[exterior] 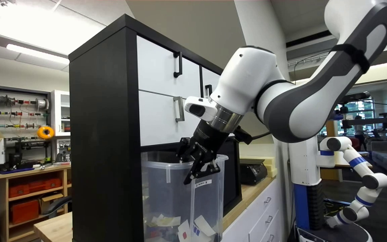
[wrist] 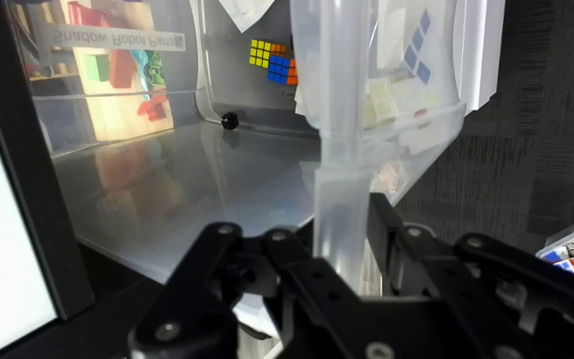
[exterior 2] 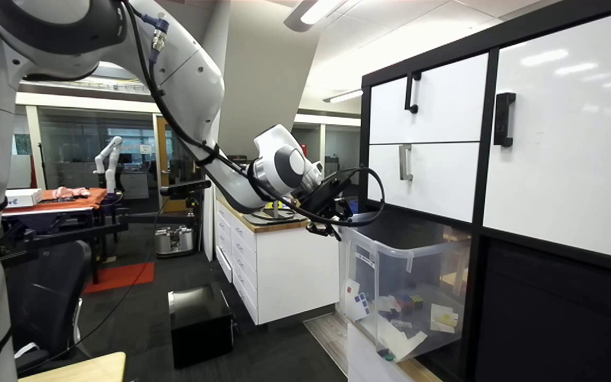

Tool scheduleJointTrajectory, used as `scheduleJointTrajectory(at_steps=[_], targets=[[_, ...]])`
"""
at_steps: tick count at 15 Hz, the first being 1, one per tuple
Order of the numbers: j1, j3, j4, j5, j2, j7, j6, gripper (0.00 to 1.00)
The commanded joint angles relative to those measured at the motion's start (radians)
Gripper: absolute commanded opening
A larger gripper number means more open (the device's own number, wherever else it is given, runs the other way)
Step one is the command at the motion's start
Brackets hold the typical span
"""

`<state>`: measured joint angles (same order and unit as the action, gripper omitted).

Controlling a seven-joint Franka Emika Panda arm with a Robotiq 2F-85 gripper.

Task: Pull out the storage box

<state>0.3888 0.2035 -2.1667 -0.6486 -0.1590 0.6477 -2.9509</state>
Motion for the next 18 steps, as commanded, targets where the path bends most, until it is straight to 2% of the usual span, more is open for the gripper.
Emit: scheduleJointTrajectory(at_steps=[1, 8, 18], targets=[[0.012, 0.025, -0.022, -0.084, 0.041, -0.025, 0.003, 0.04], [0.009, 0.032, -0.066, -0.13, 0.06, -0.034, -0.002, 0.04], [0.006, 0.027, -0.178, -0.178, 0.166, -0.054, 0.014, 0.04]])
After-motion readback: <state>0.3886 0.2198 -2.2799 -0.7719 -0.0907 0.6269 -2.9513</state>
